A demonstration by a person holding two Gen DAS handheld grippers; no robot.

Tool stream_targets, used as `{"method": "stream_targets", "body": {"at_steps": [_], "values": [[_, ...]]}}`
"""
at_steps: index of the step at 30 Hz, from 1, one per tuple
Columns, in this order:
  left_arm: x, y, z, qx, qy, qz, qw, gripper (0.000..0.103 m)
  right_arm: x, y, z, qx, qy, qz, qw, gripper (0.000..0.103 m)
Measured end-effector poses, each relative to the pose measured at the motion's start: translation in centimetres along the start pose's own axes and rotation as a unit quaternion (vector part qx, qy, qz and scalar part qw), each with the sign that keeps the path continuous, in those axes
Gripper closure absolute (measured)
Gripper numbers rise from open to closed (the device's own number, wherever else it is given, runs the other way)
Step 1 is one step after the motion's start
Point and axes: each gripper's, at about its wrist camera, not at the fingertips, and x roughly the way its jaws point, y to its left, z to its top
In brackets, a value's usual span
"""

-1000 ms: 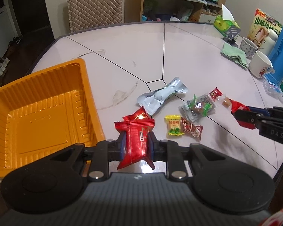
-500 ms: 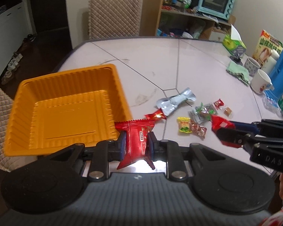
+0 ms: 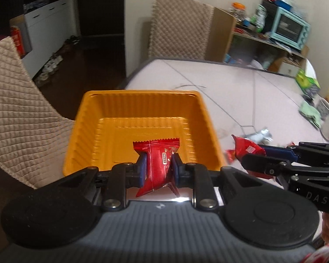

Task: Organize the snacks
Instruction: 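Carry both red packets over the orange tray with both tools, then open both tools to drop the red packets into the orange tray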

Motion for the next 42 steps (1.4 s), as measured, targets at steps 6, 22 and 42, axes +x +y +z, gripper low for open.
{"method": "stream_targets", "body": {"at_steps": [6, 22, 42], "values": [[1.8, 2.2, 1.0, -0.016, 0.006, 0.017, 0.9997, 0.082, 4.6, 0.7, 1.9, -0.012, 0.015, 0.011, 1.000, 0.076], [7.5, 4.6, 1.9, -0.025, 0.047, 0.035, 0.9980, 0.082, 13.2, 1.1, 2.4, -0.032, 0.059, -0.011, 0.998, 0.076], [8.8, 4.2, 2.4, -0.015, 0.052, 0.032, 0.9980, 0.080, 13.3, -0.6, 2.7, 0.004, 0.070, -0.017, 0.997, 0.060]]}}
